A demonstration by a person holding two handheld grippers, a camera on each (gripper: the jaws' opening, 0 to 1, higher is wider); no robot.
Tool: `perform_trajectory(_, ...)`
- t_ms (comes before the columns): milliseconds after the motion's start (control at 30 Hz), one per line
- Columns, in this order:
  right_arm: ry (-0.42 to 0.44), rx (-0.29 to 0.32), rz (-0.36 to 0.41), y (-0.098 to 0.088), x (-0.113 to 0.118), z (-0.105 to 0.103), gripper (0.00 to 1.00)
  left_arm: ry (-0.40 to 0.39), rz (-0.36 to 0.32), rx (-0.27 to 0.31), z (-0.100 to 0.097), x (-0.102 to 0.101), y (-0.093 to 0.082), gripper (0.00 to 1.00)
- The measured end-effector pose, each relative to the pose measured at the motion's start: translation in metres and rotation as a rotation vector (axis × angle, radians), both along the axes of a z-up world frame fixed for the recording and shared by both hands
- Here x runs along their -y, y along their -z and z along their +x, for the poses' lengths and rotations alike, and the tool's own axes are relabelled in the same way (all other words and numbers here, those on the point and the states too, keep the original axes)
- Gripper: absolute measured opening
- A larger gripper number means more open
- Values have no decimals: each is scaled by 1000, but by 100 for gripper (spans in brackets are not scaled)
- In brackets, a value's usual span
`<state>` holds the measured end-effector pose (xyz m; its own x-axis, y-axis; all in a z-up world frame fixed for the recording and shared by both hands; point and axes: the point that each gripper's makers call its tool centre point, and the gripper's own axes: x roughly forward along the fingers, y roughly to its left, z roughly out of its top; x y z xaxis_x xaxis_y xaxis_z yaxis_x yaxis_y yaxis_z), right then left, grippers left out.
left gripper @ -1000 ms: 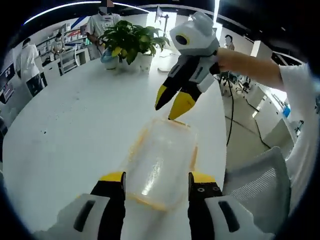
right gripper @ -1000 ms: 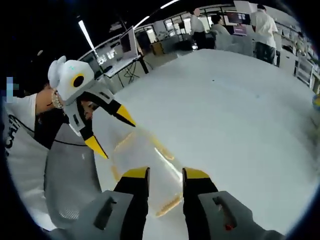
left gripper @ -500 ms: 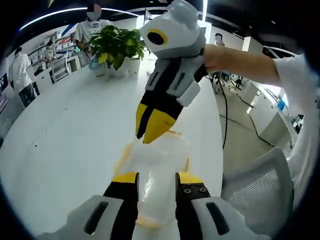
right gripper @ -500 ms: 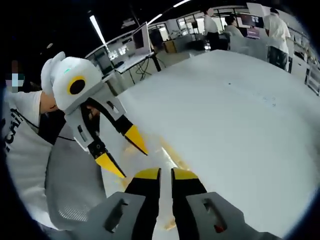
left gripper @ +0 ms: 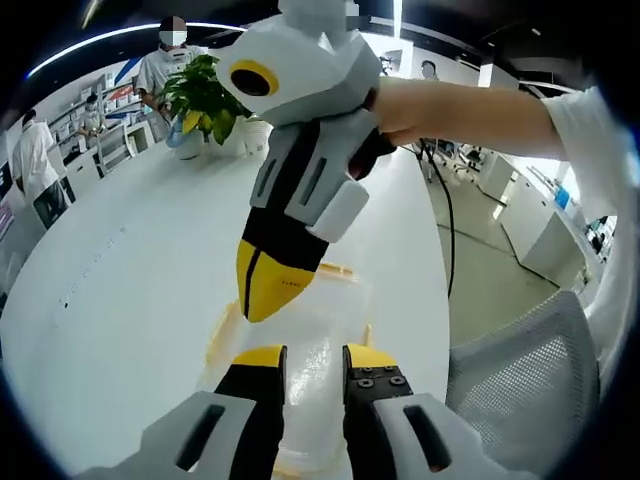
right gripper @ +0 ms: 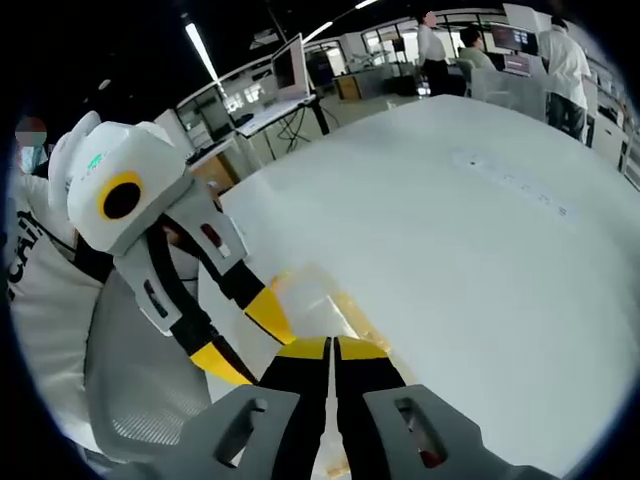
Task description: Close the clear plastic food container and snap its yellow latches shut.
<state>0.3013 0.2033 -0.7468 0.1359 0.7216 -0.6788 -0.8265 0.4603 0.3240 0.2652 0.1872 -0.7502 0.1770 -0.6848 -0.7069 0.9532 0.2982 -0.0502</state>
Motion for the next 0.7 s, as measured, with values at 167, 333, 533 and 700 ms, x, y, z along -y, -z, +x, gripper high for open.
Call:
perform_trajectory(167,-17,14,-15,3,-3,0,0,9,-2,10,0,1,1,15)
perform_trajectory(333,-20,29,-27,5,-3,4,0,15,4,15,-4,3,5,20)
perform_trajectory(533,-11,35,-27,7,-4,11,10,49,-1,35,-7,4,6,29)
perform_trajectory(700,-1,15,-12,7,-7,13,13,69,13,68,-9,4,9,35)
